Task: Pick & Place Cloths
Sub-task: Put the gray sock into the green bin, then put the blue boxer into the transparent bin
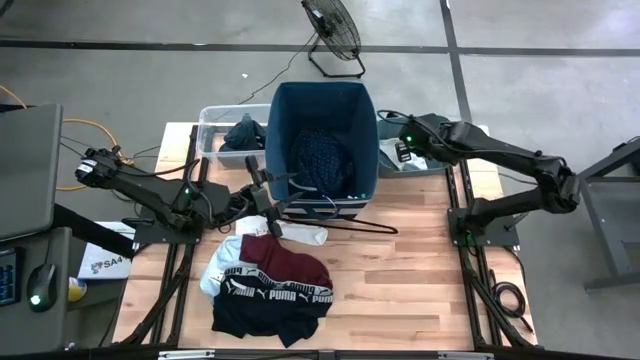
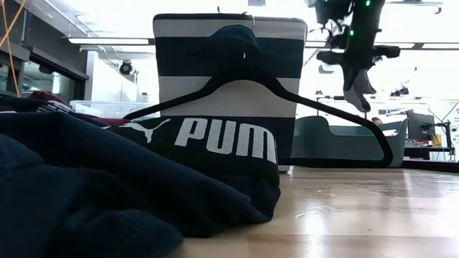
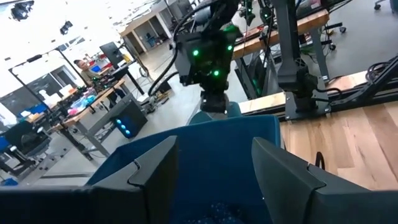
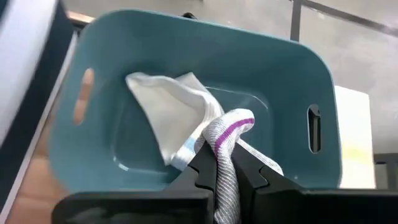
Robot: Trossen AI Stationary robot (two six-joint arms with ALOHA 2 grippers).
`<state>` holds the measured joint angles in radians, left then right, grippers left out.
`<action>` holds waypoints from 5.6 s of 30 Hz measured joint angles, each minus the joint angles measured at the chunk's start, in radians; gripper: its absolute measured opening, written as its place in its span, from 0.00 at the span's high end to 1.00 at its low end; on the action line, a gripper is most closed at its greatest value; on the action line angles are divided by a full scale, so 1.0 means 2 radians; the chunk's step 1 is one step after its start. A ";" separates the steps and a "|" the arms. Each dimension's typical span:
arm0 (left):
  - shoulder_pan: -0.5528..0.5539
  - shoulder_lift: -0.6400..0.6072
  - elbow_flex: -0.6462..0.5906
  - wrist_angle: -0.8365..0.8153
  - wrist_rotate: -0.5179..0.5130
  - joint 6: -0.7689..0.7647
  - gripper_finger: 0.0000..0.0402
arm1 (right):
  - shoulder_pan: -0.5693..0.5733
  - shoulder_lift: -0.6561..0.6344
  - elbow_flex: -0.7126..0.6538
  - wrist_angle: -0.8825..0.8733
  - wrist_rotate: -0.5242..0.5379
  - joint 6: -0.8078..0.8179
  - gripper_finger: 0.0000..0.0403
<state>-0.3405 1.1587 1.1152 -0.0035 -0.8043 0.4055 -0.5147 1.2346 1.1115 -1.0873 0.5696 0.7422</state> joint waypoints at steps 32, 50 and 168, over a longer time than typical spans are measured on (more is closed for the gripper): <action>-0.021 -0.025 0.001 -0.049 -0.015 -0.077 0.50 | -0.117 -0.002 -0.066 0.146 -0.081 -0.058 0.48; -0.148 -0.064 0.001 -0.337 0.019 -0.381 0.50 | -0.067 -0.120 -0.065 0.139 -0.222 -0.041 0.41; -0.196 0.161 0.478 -0.546 -0.038 -0.450 1.00 | 0.242 -0.178 -0.065 0.142 -0.182 0.020 0.41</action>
<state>-0.7330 1.4807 2.0720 -1.0962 -0.8808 -0.4935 -0.0303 0.8791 0.9806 -0.8040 0.2066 0.7817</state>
